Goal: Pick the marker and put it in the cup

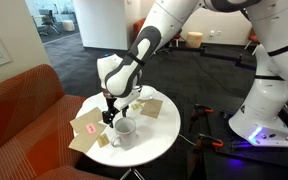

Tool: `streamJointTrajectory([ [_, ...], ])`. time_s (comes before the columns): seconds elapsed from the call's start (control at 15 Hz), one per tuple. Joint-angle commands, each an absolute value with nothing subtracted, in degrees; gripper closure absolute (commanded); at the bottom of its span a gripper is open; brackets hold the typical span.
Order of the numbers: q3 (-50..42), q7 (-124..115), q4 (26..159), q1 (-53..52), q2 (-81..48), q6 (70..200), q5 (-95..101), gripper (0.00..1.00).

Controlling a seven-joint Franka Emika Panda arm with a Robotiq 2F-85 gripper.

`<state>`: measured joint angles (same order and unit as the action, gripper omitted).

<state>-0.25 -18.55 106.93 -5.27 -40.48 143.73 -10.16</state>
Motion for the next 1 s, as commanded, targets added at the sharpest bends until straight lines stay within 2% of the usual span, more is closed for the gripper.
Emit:
streamJointTrajectory([
  [0.0, -1.2, -20.4, 103.32, -6.11, -42.86, 140.81, -9.49, 0.0],
  [0.13, -1.21, -20.28, 102.32, -6.06, -43.94, 140.48, -9.51, 0.0],
  [0.2, -1.14, -20.17, 101.8, -5.98, -44.44, 140.26, -9.58, 0.08],
  [0.27, -1.18, -20.2, 101.38, -6.0, -44.86, 140.13, -9.57, 0.28],
  [0.87, -1.65, -20.12, 99.16, -5.8, -45.96, 138.21, -9.51, 0.95],
  [0.93, -1.64, -20.07, 99.12, -5.76, -45.97, 138.13, -9.53, 1.0],
])
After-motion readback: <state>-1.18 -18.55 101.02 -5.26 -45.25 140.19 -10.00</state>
